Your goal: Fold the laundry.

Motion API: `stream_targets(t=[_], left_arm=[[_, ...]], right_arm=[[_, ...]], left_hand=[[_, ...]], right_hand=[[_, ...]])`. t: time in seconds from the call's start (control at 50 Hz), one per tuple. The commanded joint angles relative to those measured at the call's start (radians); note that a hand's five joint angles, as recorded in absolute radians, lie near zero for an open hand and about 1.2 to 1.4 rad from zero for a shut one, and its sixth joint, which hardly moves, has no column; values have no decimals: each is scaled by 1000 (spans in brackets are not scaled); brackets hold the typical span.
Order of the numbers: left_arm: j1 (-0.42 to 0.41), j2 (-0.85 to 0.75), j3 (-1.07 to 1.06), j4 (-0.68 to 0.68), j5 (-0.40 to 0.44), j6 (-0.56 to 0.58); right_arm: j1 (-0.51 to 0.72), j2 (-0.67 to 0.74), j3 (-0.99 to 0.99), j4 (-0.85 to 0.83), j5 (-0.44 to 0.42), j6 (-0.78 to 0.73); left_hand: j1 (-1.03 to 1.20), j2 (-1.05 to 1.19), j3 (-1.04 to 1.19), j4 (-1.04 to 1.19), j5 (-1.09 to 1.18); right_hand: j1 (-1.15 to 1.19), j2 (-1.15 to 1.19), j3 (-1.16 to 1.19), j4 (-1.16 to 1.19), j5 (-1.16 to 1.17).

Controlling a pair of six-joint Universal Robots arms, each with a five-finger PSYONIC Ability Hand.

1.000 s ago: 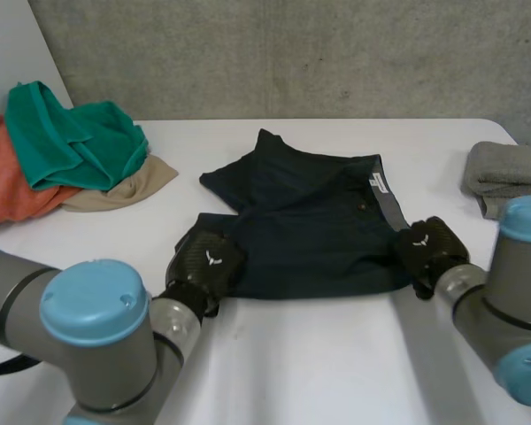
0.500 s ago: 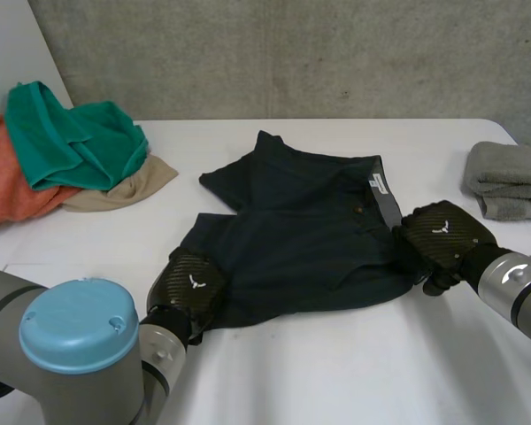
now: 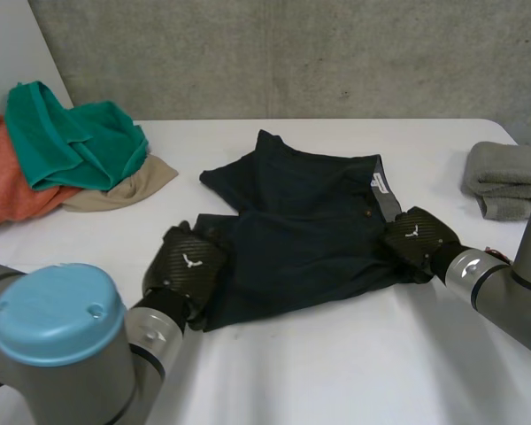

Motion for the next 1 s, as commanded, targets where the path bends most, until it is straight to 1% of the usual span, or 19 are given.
stream_targets(t=[0.02,0.06,0.16,0.28,0.42,0.54,0.58,0.62,0.68,0.74,0.78,0.84,0.86,0.9,0.92,0.94,0.98,1.0], left_arm=[[44,80,-22,-29,1,-117],[49,75,-16,-61,4,-143],[50,22,10,-132,18,-178],[38,-63,70,-184,67,-201],[21,-172,162,-184,68,-191],[15,-258,238,-169,62,-140],[15,-279,258,-164,59,-114],[15,-285,265,-163,55,-96],[12,-270,265,-166,18,-67],[-2,-215,239,-177,-40,-50],[-18,-152,196,-195,-63,-34],[-35,-72,148,-224,-59,-7],[-46,-25,119,-258,-48,21],[-58,17,93,-305,-34,47],[-71,47,75,-365,-19,74],[-77,55,70,-399,-11,84],[-85,61,65,-471,-2,96],[-89,60,68,-532,5,105]], right_arm=[[-9,-56,52,-26,-23,65],[-9,-90,78,-37,-25,89],[-4,-137,112,-48,-22,137],[0,-168,129,-43,3,172],[-6,-190,131,-22,28,183],[-18,-199,129,5,32,186],[-23,-200,128,11,34,192],[-26,-200,128,15,35,197],[-27,-210,129,37,47,197],[-29,-239,128,86,55,192],[-33,-266,123,153,54,179],[-41,-302,117,253,48,133],[-44,-318,111,341,37,75],[-47,-329,109,429,28,10],[-50,-332,108,480,22,-30],[-59,-332,108,589,14,-118],[-72,-328,108,694,17,-220],[-78,-319,105,784,18,-317]], left_hand=[[20,20,18,24,32],[120,120,117,124,131],[238,237,235,242,249],[276,276,274,280,287],[338,338,335,342,349],[473,472,470,477,484],[718,718,716,722,729],[1099,1099,1097,1103,1110],[1101,1101,1098,1105,1112],[1101,1101,1098,1105,1112],[1101,1101,1098,1105,1112],[1101,1101,1098,1105,1112],[1101,1101,1098,1105,1112],[1101,1101,1098,1105,1112],[1101,1101,1098,1105,1112],[1101,1101,1098,1105,1112],[1101,1101,1098,1105,1112],[1101,1101,1098,1105,1112]], right_hand=[[353,218,215,208,238],[353,218,215,208,238],[353,218,215,208,238],[353,218,215,208,238],[353,218,215,208,238],[353,218,215,208,238],[353,218,215,208,238],[353,218,215,208,238],[353,218,215,208,238],[353,218,215,208,238],[353,218,215,208,238],[353,218,215,208,238],[353,218,215,208,238],[353,218,215,208,238],[353,218,215,208,238],[353,218,215,208,238],[353,218,215,208,238],[353,218,215,208,238]])
